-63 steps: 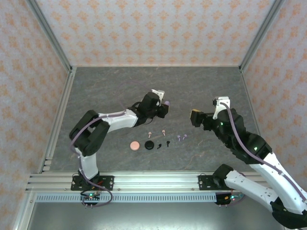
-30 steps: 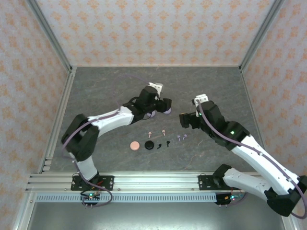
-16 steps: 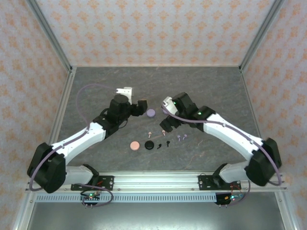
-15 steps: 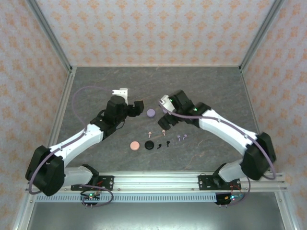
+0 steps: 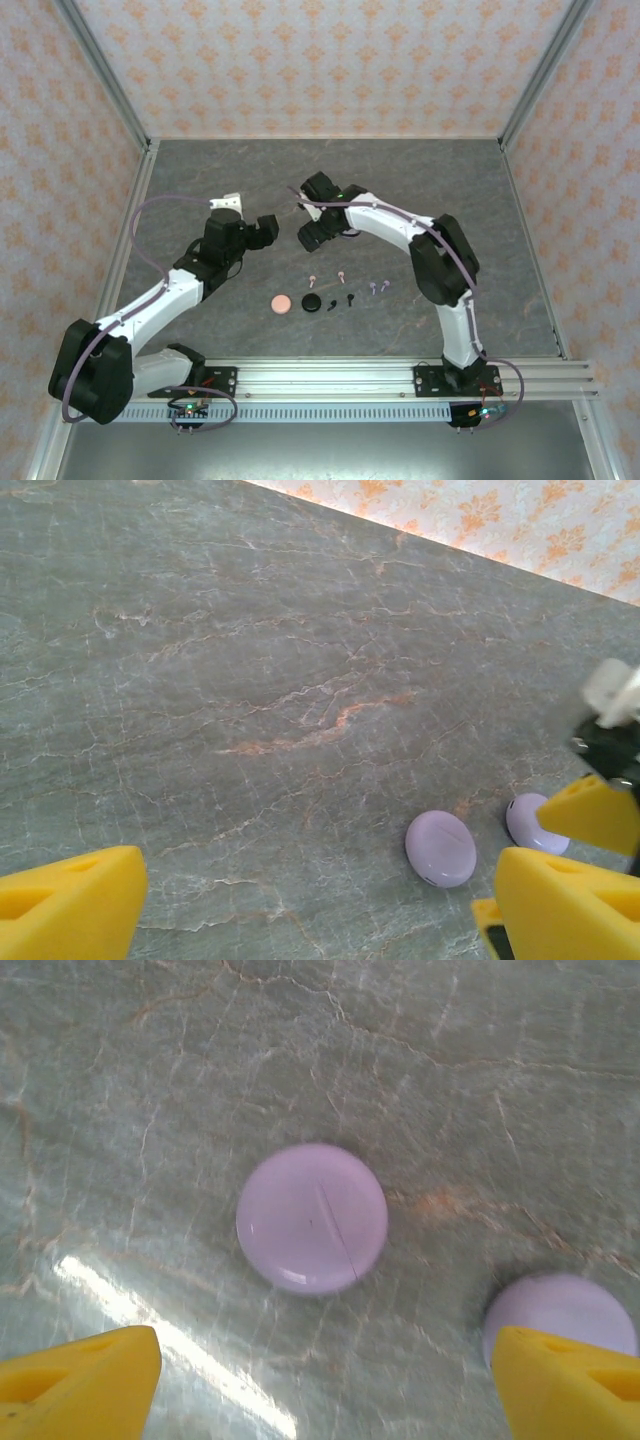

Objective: Insert the wireless bluetooth earbuds into the charging case

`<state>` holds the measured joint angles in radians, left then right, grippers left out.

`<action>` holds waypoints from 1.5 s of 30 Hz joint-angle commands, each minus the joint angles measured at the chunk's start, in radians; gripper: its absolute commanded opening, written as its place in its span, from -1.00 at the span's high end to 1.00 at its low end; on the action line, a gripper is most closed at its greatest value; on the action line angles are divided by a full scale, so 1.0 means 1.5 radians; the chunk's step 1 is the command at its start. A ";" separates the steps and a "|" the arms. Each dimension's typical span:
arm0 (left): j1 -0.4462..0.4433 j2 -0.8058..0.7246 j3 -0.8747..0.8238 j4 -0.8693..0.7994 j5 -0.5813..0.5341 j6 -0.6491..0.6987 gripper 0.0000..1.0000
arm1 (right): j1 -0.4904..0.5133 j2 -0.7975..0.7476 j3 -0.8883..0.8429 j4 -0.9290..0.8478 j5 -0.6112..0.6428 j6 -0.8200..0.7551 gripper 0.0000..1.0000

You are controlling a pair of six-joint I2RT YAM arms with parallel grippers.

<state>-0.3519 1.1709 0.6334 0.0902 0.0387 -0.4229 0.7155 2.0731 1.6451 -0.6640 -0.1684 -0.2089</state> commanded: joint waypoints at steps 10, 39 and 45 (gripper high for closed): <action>0.014 -0.020 -0.014 0.002 -0.004 -0.013 -0.80 | 0.013 0.128 0.117 -0.051 0.044 0.017 -0.51; 0.015 -0.054 0.049 -0.003 0.221 -0.017 -0.74 | 0.024 -0.343 -0.327 0.302 0.005 -0.068 0.09; 0.005 -0.019 0.126 -0.030 0.395 -0.043 -0.58 | 0.065 -0.526 -0.484 0.411 0.058 -0.170 0.09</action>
<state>-0.3386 1.1225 0.7643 0.0658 0.4572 -0.4625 0.7914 1.3495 0.9977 -0.1688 -0.1265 -0.3691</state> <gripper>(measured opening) 0.795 0.455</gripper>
